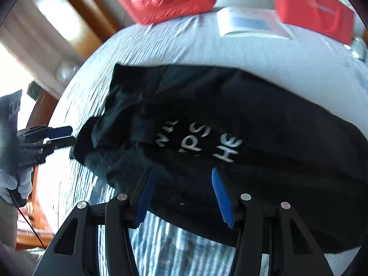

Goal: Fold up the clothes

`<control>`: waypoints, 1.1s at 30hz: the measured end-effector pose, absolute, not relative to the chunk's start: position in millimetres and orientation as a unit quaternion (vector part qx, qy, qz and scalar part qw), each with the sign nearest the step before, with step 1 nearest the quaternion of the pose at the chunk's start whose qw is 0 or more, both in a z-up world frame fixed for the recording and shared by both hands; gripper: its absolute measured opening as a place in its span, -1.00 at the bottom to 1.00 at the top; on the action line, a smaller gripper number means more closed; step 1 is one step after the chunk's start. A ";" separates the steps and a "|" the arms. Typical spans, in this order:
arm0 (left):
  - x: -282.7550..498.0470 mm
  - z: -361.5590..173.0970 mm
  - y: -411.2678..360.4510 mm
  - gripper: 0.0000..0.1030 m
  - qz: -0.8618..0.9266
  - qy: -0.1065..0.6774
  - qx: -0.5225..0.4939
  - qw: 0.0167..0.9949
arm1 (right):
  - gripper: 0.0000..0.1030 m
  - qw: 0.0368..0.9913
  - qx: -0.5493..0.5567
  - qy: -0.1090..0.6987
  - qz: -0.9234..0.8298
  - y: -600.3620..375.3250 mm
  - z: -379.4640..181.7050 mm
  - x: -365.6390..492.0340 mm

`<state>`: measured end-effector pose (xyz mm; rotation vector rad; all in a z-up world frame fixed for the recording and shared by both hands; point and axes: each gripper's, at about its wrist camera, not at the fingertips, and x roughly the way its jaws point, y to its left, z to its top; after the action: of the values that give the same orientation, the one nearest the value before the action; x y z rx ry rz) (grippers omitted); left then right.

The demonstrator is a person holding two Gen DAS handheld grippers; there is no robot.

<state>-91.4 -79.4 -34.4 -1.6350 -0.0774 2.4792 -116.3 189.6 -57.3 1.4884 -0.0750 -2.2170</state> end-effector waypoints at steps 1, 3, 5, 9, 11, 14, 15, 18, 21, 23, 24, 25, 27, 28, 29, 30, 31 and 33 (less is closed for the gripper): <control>-97.8 -30.8 -76.3 -0.15 0.837 -0.029 -0.540 0.086 | -0.01 0.222 0.538 -0.036 -0.812 196.4 -55.6 -114.1; -111.7 -27.9 -65.9 -0.15 0.844 -0.036 -0.527 0.094 | -0.02 0.196 0.528 -0.062 -0.824 217.8 -49.9 -105.6; -123.8 -35.1 -52.1 -0.15 0.845 -0.031 -0.524 0.101 | -0.02 0.166 0.524 -0.076 -0.832 241.2 -45.9 -93.5; -138.8 -69.5 -29.5 -0.15 0.829 -0.015 -0.551 0.097 | -0.02 0.078 0.526 -0.087 -0.843 304.7 -42.5 -70.4; -140.7 -86.6 -26.1 -0.15 0.818 -0.012 -0.570 0.081 | -0.02 0.043 0.520 -0.091 -0.848 341.9 -39.3 -59.7; -135.7 -87.3 -24.7 -0.15 0.818 -0.022 -0.571 0.060 | -0.02 -0.002 0.508 -0.108 -0.855 403.7 -25.8 -59.0; -133.0 -82.8 -23.7 -0.15 0.820 -0.031 -0.569 0.054 | -0.02 -0.011 0.502 -0.113 -0.857 422.8 -21.2 -61.8; -122.5 -65.0 -6.9 -0.15 0.832 -0.036 -0.553 0.042 | -0.02 -0.014 0.484 -0.119 -0.867 475.1 -10.0 -79.5; -111.8 -51.3 28.6 -0.15 0.842 -0.047 -0.537 0.033 | -0.02 0.015 0.482 -0.093 -0.871 505.9 -3.1 -114.0; -106.3 -48.4 58.0 -0.15 0.843 -0.065 -0.534 0.020 | -0.01 0.056 0.492 -0.066 -0.866 510.5 -6.7 -140.0; -103.3 -47.5 74.7 -0.15 0.842 -0.077 -0.534 0.013 | -0.02 0.080 0.498 -0.050 -0.862 513.3 -9.3 -153.8; -100.9 -46.8 90.8 -0.15 0.841 -0.087 -0.534 0.004 | -0.02 0.105 0.504 -0.031 -0.857 515.2 -11.4 -165.7; -95.5 -47.1 124.5 -0.15 0.840 -0.107 -0.532 -0.003 | -0.02 0.167 0.519 0.024 -0.838 514.7 -13.7 -178.4; -93.1 -47.8 141.3 -0.15 0.839 -0.116 -0.531 -0.006 | -0.02 0.191 0.522 0.044 -0.830 511.7 -14.2 -179.5; -90.7 -48.9 156.8 -0.15 0.836 -0.121 -0.535 -0.008 | -0.02 0.215 0.525 0.063 -0.821 509.7 -14.8 -179.4; -88.4 -50.0 172.1 -0.14 0.833 -0.126 -0.538 -0.010 | -0.02 0.236 0.527 0.077 -0.813 509.6 -15.5 -177.1; -86.3 -49.7 186.1 -0.14 0.833 -0.131 -0.538 -0.010 | -0.02 0.256 0.528 0.091 -0.804 509.5 -16.2 -174.8; -85.4 -49.8 211.4 -0.14 0.832 -0.140 -0.537 -0.004 | -0.01 0.293 0.530 0.117 -0.787 509.9 -17.7 -169.9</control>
<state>-85.4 211.4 -49.8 -1.6914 -0.4412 2.6192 -169.9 509.9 -17.7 1.4119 0.3131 -2.0976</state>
